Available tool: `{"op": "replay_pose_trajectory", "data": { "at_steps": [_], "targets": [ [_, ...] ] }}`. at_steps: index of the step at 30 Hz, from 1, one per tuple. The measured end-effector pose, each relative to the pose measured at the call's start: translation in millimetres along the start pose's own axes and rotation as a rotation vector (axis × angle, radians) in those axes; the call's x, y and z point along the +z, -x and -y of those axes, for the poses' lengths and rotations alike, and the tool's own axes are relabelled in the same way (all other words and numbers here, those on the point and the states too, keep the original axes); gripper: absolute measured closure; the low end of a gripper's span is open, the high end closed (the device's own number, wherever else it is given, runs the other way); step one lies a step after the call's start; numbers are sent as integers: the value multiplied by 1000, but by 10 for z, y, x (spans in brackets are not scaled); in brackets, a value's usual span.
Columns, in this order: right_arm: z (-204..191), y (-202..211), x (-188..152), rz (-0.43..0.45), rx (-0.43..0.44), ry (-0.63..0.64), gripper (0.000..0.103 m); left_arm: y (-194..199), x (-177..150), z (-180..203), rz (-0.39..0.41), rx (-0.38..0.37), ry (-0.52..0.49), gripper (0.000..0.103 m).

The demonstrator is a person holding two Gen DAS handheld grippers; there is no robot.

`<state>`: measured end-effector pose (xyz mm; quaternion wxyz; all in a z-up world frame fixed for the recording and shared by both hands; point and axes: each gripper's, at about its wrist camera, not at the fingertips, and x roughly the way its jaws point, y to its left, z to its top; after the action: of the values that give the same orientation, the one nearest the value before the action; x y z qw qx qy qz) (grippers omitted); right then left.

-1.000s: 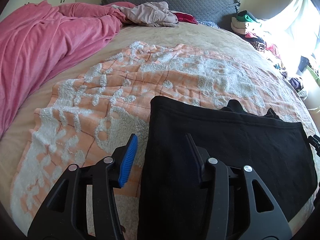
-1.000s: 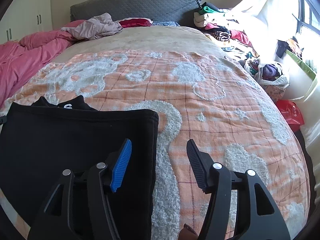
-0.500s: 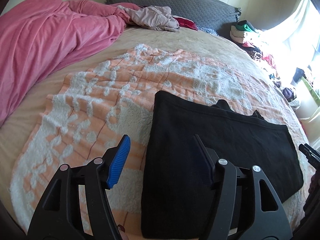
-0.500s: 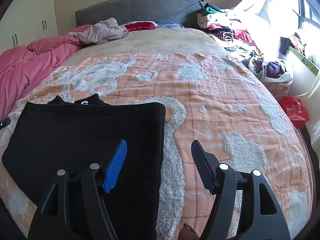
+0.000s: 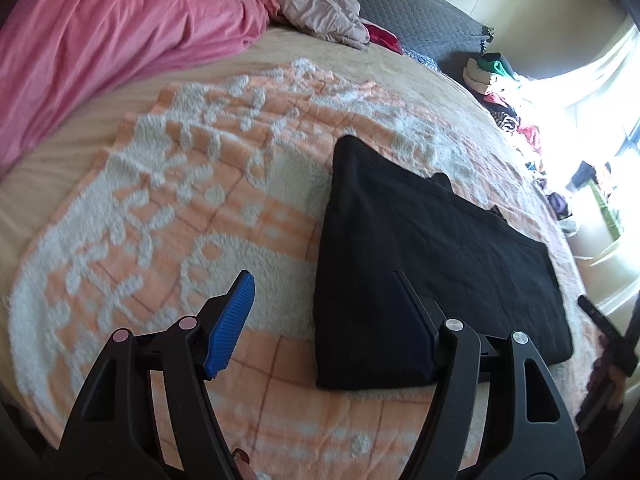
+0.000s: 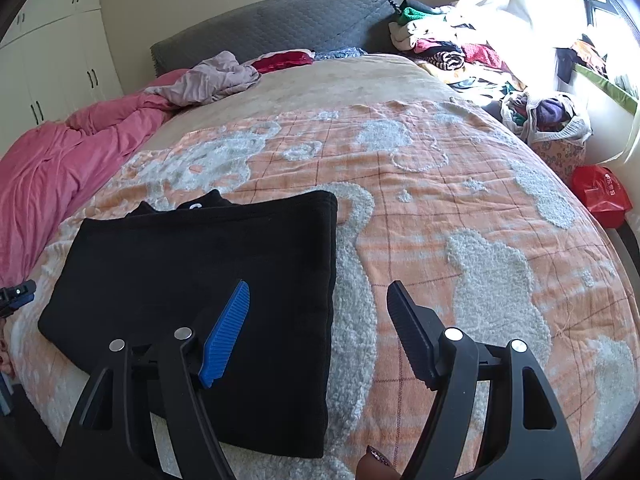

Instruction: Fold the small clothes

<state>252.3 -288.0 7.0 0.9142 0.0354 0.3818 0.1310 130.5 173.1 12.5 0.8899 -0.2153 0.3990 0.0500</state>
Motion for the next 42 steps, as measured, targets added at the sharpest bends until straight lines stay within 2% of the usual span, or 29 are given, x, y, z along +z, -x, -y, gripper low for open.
{"op": "replay_pose_trajectory", "data": {
  "at_steps": [3, 8, 11, 16, 18, 22, 25, 27, 29, 30, 31, 33, 37, 39, 42],
  "targets": [
    [11, 20, -138, -22, 6, -12, 33, -33, -111, -63, -41, -66, 59, 42],
    [99, 86, -328, -37, 54, -81, 33, -110, -301, -110, -81, -116, 115, 42],
    [171, 127, -437, -48, 87, -143, 33, -133, -343, -94, -84, -130, 133, 42],
    [148, 146, -559, -61, 98, -169, 33, -147, -351, -12, -79, -160, 160, 42],
    [126, 133, -570, -68, 104, -166, 33, -170, -355, 9, -82, -171, 171, 49],
    [120, 95, -576, -80, 143, -178, 33, -211, -382, 44, -80, -157, 191, 52],
    [152, 59, -592, -99, 181, -202, 44, -217, -373, 31, -77, -149, 201, 64],
    [158, 46, -594, -107, 188, -207, 59, -192, -370, 27, -75, -142, 193, 75],
    [145, 31, -592, -116, 200, -203, 69, -166, -351, 38, -74, -132, 171, 82],
    [125, 34, -588, -115, 190, -183, 79, -147, -337, 54, -70, -127, 155, 85],
    [96, 47, -582, -110, 184, -158, 83, -117, -322, 73, -62, -122, 141, 86],
    [46, 116, -560, -80, 169, -123, 85, -45, -279, 133, -42, -109, 94, 90],
    [-16, 312, -505, -4, 115, -43, 87, 144, -199, 320, 4, -71, -27, 92],
    [-48, 297, -522, -19, 76, -11, 87, 131, -225, 363, -5, -34, -79, 91],
    [-82, 181, -595, -75, 24, 15, 86, -31, -312, 270, -50, -1, -76, 91]
  ]
}}
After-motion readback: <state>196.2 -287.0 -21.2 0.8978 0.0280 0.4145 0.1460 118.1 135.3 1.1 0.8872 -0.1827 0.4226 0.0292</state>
